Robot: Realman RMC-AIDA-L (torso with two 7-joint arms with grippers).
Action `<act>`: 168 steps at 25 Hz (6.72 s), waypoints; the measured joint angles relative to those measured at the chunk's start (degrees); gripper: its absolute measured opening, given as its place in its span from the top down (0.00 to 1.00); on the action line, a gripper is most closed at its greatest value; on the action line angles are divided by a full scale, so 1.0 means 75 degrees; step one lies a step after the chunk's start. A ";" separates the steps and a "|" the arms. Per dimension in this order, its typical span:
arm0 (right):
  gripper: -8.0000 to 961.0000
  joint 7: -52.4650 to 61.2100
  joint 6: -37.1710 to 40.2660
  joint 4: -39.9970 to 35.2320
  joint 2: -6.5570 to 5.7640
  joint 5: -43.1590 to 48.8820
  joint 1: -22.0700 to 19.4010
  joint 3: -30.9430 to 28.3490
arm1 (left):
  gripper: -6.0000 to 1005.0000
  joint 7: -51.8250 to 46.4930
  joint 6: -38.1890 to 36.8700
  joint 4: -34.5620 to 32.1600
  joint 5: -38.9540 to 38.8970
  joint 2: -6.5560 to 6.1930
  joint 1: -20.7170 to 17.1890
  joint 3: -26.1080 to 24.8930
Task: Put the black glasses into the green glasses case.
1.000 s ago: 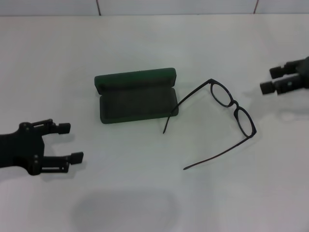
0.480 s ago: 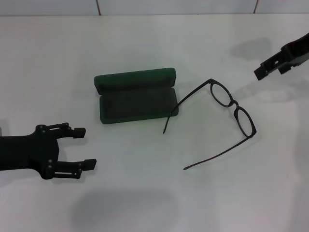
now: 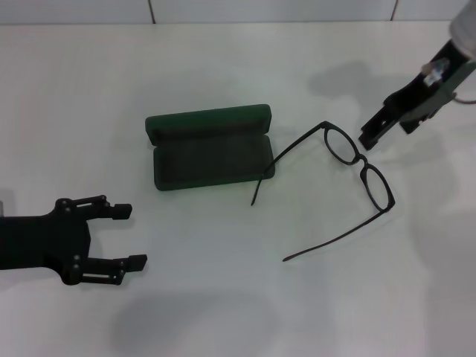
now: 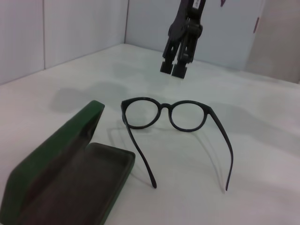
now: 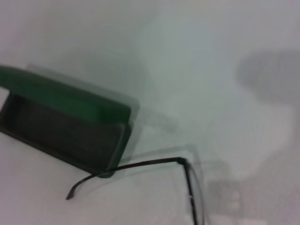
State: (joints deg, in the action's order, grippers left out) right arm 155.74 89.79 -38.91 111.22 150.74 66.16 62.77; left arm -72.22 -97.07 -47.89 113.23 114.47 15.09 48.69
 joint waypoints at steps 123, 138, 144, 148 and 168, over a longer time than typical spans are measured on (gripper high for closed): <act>0.94 -0.7843 -0.1379 0.1401 0.0625 -0.7217 -0.2373 -0.1565 | 0.74 0.1593 0.0493 0.3549 -0.1865 0.0710 0.2074 -0.0091; 0.94 -0.8157 -0.1770 0.1813 0.0642 -0.7211 -0.2330 -0.0869 | 0.99 0.1590 0.0460 0.3563 -0.2173 0.0722 0.2244 -0.0082; 0.94 -0.8248 -0.1695 0.1814 0.0654 -0.7221 -0.2376 -0.0381 | 0.99 0.1590 0.0468 0.3562 -0.2358 0.0722 0.2294 -0.0091; 0.94 -0.8452 -0.1445 0.1849 0.0662 -0.7227 -0.2440 -0.0347 | 0.99 0.1590 0.0488 0.3562 -0.2435 0.0722 0.2312 -0.0086; 0.94 -0.8554 -0.0976 0.2009 0.0662 -0.7314 -0.2494 -0.0278 | 0.99 0.1590 0.0448 0.3630 -0.2412 0.0713 0.2360 -0.0070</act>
State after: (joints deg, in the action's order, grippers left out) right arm 91.59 82.46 -23.84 116.19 95.89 47.45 60.68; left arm -60.29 -93.70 -20.67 95.14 119.82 32.79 48.17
